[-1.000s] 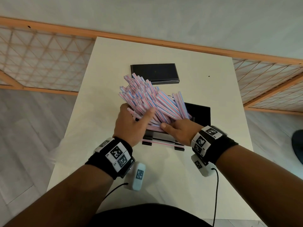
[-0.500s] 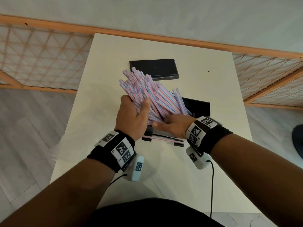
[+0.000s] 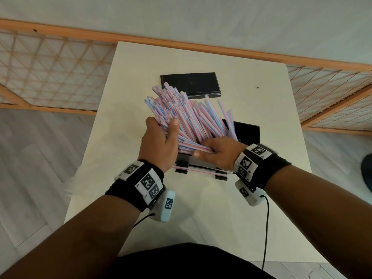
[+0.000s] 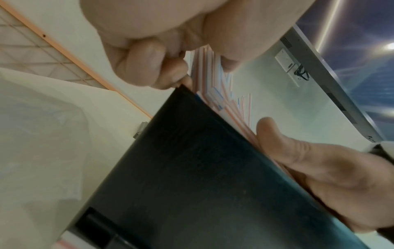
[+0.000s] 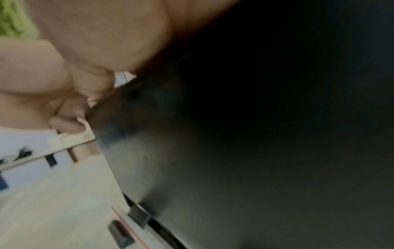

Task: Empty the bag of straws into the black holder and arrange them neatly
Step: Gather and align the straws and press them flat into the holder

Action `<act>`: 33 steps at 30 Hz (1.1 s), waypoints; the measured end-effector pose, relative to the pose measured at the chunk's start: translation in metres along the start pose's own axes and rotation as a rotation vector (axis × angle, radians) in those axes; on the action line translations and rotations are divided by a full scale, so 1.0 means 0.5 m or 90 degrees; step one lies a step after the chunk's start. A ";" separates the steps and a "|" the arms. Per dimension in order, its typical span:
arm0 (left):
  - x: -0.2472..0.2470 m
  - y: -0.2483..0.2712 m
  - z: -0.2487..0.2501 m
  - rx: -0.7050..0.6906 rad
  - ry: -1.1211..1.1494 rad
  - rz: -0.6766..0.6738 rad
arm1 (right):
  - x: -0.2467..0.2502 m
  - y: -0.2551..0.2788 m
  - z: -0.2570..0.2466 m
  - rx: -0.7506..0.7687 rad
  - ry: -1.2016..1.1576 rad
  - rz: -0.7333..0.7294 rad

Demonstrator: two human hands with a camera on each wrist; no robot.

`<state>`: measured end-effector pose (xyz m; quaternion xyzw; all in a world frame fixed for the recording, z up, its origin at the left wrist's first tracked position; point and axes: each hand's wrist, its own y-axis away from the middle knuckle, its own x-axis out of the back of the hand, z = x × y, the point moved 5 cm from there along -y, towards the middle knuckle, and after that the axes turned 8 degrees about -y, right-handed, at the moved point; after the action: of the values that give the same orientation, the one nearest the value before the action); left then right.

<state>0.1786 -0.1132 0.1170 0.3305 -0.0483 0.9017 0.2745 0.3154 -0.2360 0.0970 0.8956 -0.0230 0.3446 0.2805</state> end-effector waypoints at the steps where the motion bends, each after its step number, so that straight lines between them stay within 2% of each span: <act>1: 0.001 0.000 0.000 -0.006 0.001 0.010 | 0.001 0.002 0.002 -0.010 0.014 0.001; 8: 0.011 0.006 0.013 -0.047 -0.019 0.028 | -0.008 -0.004 -0.033 0.048 -0.028 0.022; 13: 0.016 -0.001 0.004 -0.028 0.005 0.047 | 0.008 -0.007 -0.026 0.041 -0.017 0.093; 16: 0.011 -0.003 -0.004 -0.009 0.022 0.028 | 0.008 -0.003 -0.014 0.004 0.041 0.066; 19: 0.015 0.001 0.003 -0.057 -0.025 0.034 | 0.002 0.000 -0.002 -0.042 0.091 0.021; 22: 0.010 0.002 0.003 -0.106 -0.026 0.016 | -0.003 0.003 0.000 -0.045 0.058 -0.003; 26: -0.011 0.011 0.002 -0.058 0.102 -0.102 | -0.009 0.008 -0.007 -0.049 0.005 -0.027; 29: -0.018 0.017 0.001 -0.042 0.161 -0.107 | -0.010 0.002 -0.007 -0.086 0.032 -0.031; 33: -0.034 0.012 0.002 -0.012 0.239 -0.134 | -0.009 -0.007 -0.028 -0.063 0.022 0.005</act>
<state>0.1869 -0.1266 0.1079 0.1576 0.0299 0.9132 0.3747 0.3043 -0.2265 0.1007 0.8745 -0.0388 0.3597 0.3229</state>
